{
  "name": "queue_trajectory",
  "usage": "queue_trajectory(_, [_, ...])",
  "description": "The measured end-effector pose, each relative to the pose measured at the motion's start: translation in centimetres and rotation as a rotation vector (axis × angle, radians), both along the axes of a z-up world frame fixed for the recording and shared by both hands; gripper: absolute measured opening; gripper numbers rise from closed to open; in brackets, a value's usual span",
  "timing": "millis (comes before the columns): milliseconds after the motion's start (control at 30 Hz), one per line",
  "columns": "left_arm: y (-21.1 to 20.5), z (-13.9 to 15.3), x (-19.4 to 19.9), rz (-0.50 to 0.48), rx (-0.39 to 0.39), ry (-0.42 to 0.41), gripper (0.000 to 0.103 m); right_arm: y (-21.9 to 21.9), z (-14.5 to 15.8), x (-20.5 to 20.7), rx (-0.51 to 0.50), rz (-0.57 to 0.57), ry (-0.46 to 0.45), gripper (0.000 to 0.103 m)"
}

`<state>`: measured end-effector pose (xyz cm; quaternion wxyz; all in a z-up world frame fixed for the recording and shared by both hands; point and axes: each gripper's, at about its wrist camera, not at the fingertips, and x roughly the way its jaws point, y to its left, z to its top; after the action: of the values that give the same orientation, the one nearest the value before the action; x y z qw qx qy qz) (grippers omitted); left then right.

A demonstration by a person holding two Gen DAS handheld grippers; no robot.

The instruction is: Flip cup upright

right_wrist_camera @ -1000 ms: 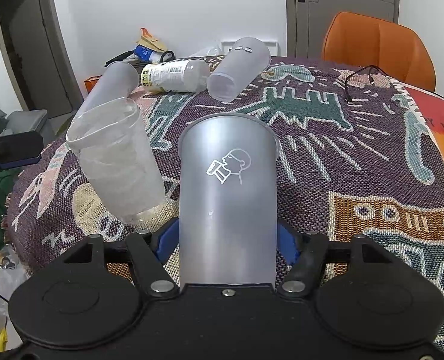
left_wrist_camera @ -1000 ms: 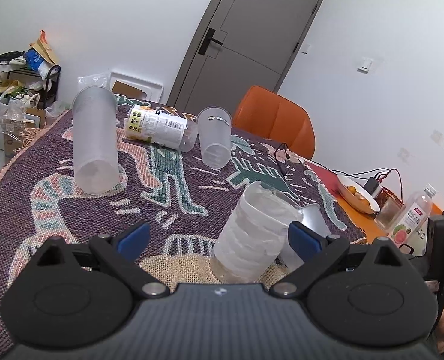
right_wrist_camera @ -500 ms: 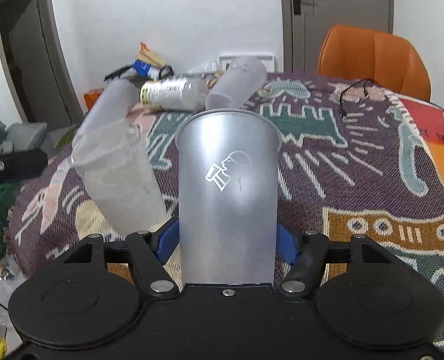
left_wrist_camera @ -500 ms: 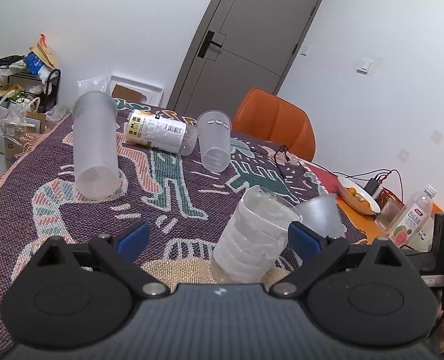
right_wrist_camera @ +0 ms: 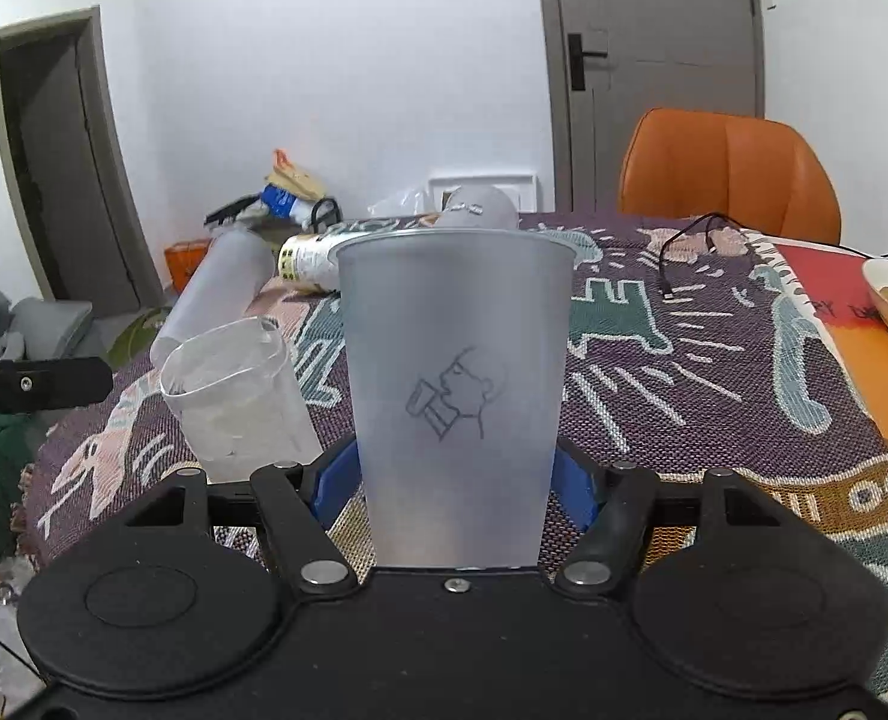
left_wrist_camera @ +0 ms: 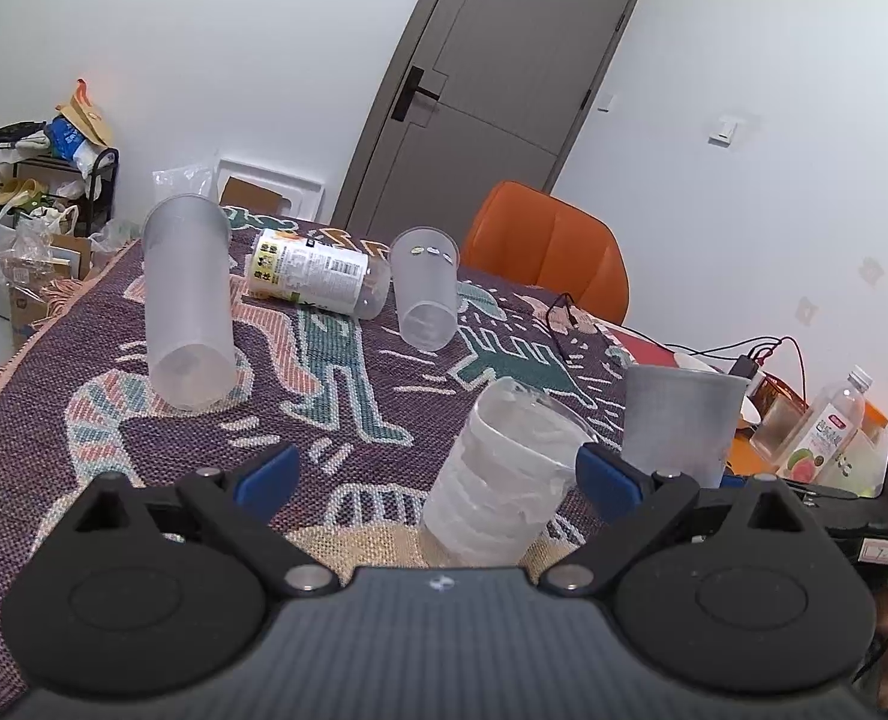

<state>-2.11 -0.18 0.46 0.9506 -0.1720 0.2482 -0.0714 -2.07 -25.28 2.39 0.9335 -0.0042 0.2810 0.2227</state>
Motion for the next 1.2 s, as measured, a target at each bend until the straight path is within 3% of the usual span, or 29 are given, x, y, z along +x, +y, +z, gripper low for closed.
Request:
queue_trajectory(167, [-0.5, 0.1, -0.1, -0.012, 0.013, 0.0, 0.098, -0.4, -1.1, -0.4, 0.004, -0.007, 0.025, 0.064])
queue_trajectory(200, [-0.7, 0.1, -0.1, -0.015, 0.015, 0.0, 0.098, -0.6, -1.3, -0.6, 0.007, -0.009, 0.029, 0.06])
queue_trajectory(267, [-0.9, 0.1, -0.2, -0.019, 0.02, 0.0, 0.098, -0.9, -1.6, -0.9, 0.016, -0.013, 0.039, 0.039])
queue_trajectory(300, [-1.1, 0.0, -0.2, -0.022, 0.022, 0.0, 0.098, -1.1, -1.7, -1.0, 0.024, -0.011, 0.045, 0.034])
queue_trajectory(433, [-1.4, 0.0, -0.2, -0.03, 0.029, 0.003, 0.098, -1.4, -1.6, -1.3, 0.023, 0.011, 0.058, 0.027])
queue_trajectory(500, [-1.5, 0.1, -0.2, -0.03, 0.032, 0.0, 0.098, -1.3, -1.3, -1.0, 0.015, 0.015, 0.067, 0.029])
queue_trajectory(567, [-1.3, 0.2, -0.2, -0.026, 0.033, -0.003, 0.098, -1.0, -0.9, -0.6, -0.007, 0.017, 0.055, 0.049])
queue_trajectory(633, [-1.1, 0.1, -0.2, -0.016, 0.031, -0.003, 0.098, -0.7, -0.2, 0.1, -0.016, 0.024, 0.039, 0.057])
queue_trajectory(900, [0.4, -0.2, 0.4, 0.028, 0.02, 0.009, 0.098, 2.3, 0.9, 4.3, -0.076, 0.067, 0.05, 0.059])
queue_trajectory(1067, [1.2, -0.5, 0.9, 0.047, 0.013, 0.019, 0.098, 3.3, 0.2, 6.5, -0.084, 0.058, 0.084, 0.072])
queue_trajectory(1200, [1.6, -0.7, 1.4, 0.054, 0.008, 0.027, 0.098, 3.7, 0.0, 8.1, -0.092, 0.052, 0.107, 0.073])
